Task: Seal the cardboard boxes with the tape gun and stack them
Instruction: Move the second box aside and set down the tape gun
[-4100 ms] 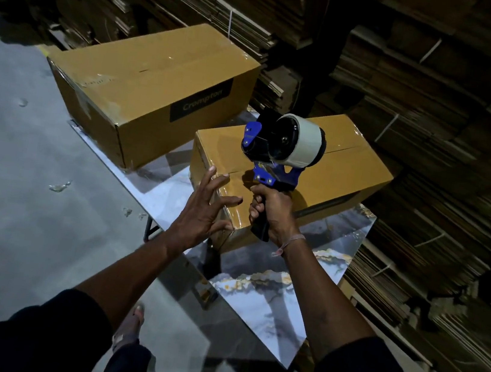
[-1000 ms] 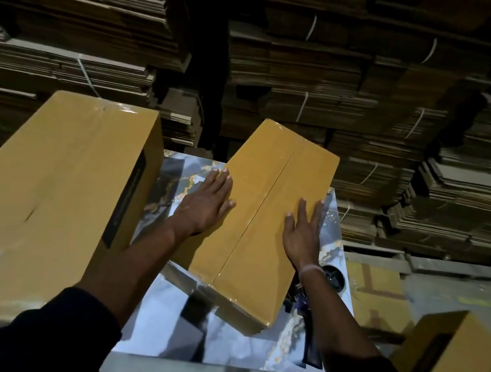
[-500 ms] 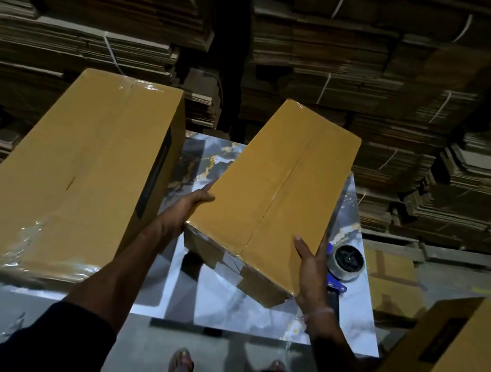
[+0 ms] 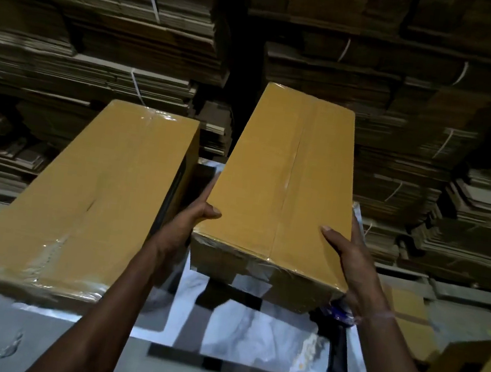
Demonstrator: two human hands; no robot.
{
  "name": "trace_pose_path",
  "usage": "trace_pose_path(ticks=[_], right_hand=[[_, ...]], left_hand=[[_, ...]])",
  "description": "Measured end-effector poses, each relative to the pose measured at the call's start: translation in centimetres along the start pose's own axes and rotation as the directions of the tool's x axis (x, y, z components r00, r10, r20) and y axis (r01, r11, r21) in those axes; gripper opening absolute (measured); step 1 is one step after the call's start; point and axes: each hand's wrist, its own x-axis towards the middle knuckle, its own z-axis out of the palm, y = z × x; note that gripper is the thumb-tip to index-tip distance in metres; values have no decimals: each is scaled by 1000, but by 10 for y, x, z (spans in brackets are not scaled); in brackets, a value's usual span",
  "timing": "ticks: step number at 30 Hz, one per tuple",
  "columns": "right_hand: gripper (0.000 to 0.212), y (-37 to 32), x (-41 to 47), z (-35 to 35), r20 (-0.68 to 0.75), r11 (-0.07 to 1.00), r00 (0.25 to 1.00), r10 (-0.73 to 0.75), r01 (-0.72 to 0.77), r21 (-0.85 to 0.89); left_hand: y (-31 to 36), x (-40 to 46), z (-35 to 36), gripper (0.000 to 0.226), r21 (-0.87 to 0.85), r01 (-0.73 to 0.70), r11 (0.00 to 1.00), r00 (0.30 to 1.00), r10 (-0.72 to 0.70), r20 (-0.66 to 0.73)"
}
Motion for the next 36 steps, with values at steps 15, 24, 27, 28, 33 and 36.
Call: trace_pose_path(ticks=[15, 24, 27, 28, 33, 36], right_hand=[[65, -111, -4, 112, 371, 998, 927, -55, 62, -7], [62, -105, 26, 247, 564, 1000, 825, -4, 14, -14], [59, -96, 30, 280, 581, 1000, 814, -5, 11, -7], [60, -91, 30, 288, 582, 1000, 813, -2, 12, -14], [64, -67, 30, 302, 577, 1000, 817, 18, -3, -27], [64, -68, 32, 299, 573, 1000, 820, 20, -4, -29]], left_hand=[[88, -79, -90, 86, -28, -380, 924, 913, 370, -169], [92, -115, -180, 76, -73, -319, 945, 873, 263, -410], [88, -126, -197, 72, -18, -309, 951, 838, 264, -478], [85, -128, -200, 72, -15, -291, 957, 832, 245, -497], [62, -127, -206, 60, -134, -217, 967, 828, 110, -550], [63, -125, -207, 61, -119, -204, 972, 839, 111, -533]])
